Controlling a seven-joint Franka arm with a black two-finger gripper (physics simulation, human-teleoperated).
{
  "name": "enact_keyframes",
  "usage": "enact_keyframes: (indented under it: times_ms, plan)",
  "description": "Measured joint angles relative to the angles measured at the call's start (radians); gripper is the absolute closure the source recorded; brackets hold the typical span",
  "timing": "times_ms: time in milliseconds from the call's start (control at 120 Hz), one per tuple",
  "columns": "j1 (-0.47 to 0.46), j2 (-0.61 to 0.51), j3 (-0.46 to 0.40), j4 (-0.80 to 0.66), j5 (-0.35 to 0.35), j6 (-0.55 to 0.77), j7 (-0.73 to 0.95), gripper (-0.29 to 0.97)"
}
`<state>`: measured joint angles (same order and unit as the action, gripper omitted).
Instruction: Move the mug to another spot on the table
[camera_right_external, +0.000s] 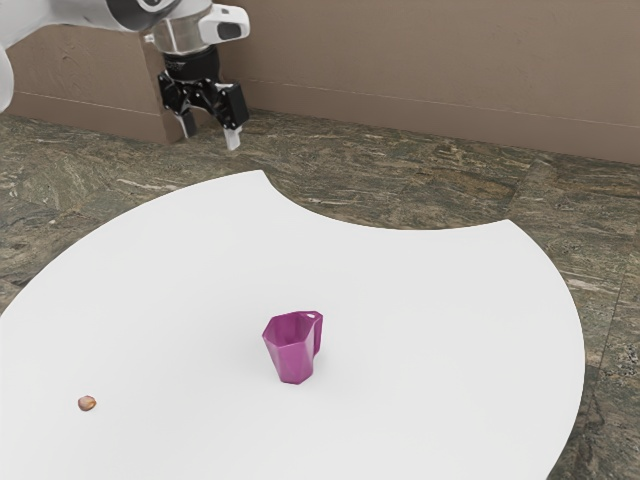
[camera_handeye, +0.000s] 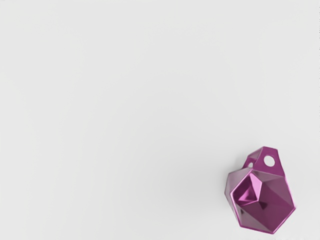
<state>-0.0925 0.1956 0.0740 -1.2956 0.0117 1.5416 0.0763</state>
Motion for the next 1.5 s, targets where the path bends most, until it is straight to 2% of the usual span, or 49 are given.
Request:
enact_keyframes:
  times_ms: [100, 192, 633, 800, 900, 1050, 1325, 1500]
  plan:
    - [0.000, 0.000, -0.004, 0.001, 0.000, 0.000, 0.015, 0.00]
    - [-0.002, 0.000, -0.057, 0.001, 0.001, 0.001, 0.026, 0.00]
    - [-0.128, 0.064, -0.146, -0.012, 0.000, 0.001, 0.060, 0.00]
    - [-0.150, 0.103, -0.145, -0.159, 0.057, 0.106, 0.093, 0.00]
    - [-0.144, 0.165, -0.144, -0.189, 0.075, 0.195, 0.134, 0.00]
    - [-0.129, 0.295, -0.111, -0.139, 0.065, 0.278, 0.191, 0.00]
    - [-0.122, 0.483, -0.080, -0.042, -0.012, 0.333, 0.263, 0.00]
    - [-0.106, 0.538, -0.071, -0.021, -0.024, 0.343, 0.293, 0.00]
